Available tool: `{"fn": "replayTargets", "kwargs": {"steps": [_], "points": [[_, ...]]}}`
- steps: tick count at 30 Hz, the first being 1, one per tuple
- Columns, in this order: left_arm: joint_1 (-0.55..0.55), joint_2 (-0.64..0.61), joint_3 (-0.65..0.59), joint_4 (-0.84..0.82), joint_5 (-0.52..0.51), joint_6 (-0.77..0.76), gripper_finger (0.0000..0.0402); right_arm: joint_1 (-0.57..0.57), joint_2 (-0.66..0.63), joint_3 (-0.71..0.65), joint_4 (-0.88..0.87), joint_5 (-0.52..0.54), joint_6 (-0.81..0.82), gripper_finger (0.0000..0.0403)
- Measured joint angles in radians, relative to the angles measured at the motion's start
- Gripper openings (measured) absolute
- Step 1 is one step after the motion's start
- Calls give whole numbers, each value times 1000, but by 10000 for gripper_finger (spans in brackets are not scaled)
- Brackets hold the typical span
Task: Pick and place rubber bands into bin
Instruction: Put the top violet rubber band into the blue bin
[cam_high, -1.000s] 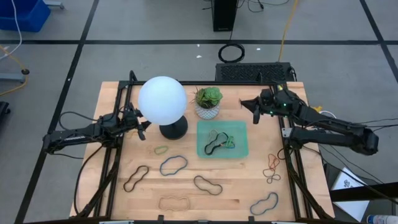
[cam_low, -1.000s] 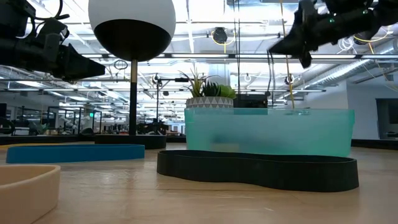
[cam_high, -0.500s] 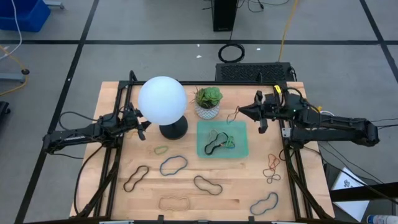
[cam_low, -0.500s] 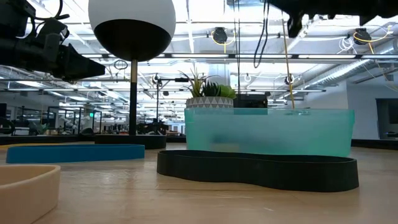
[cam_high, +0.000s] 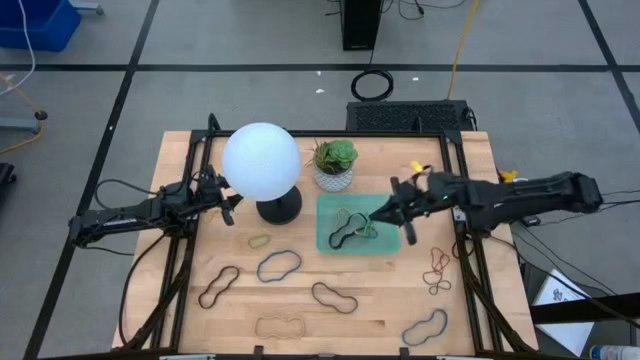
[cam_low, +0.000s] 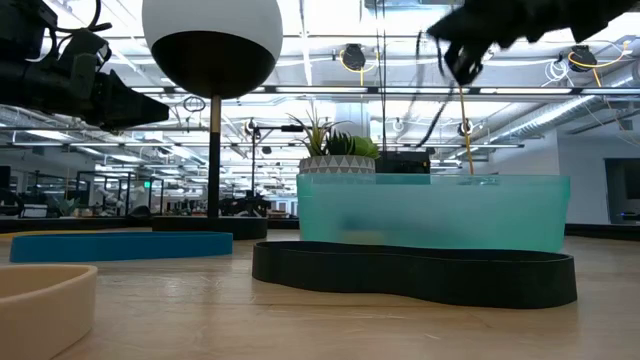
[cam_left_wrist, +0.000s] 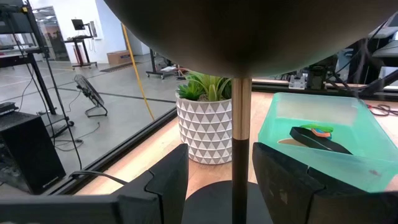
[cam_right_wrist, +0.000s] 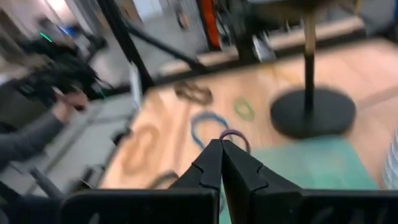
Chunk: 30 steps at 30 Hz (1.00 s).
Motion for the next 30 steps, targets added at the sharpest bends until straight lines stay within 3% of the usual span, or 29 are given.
{"fn": "replayTargets", "kwargs": {"steps": [9, 20, 30], "points": [[0, 0, 0, 0, 0, 0, 186, 61, 241, 0, -52, 225, -22, 0], [0, 0, 0, 0, 0, 0, 186, 62, 431, 0, -70, 221, 36, 0], [0, 0, 0, 0, 0, 0, 186, 61, 519, 0, -77, 221, 65, 0]]}}
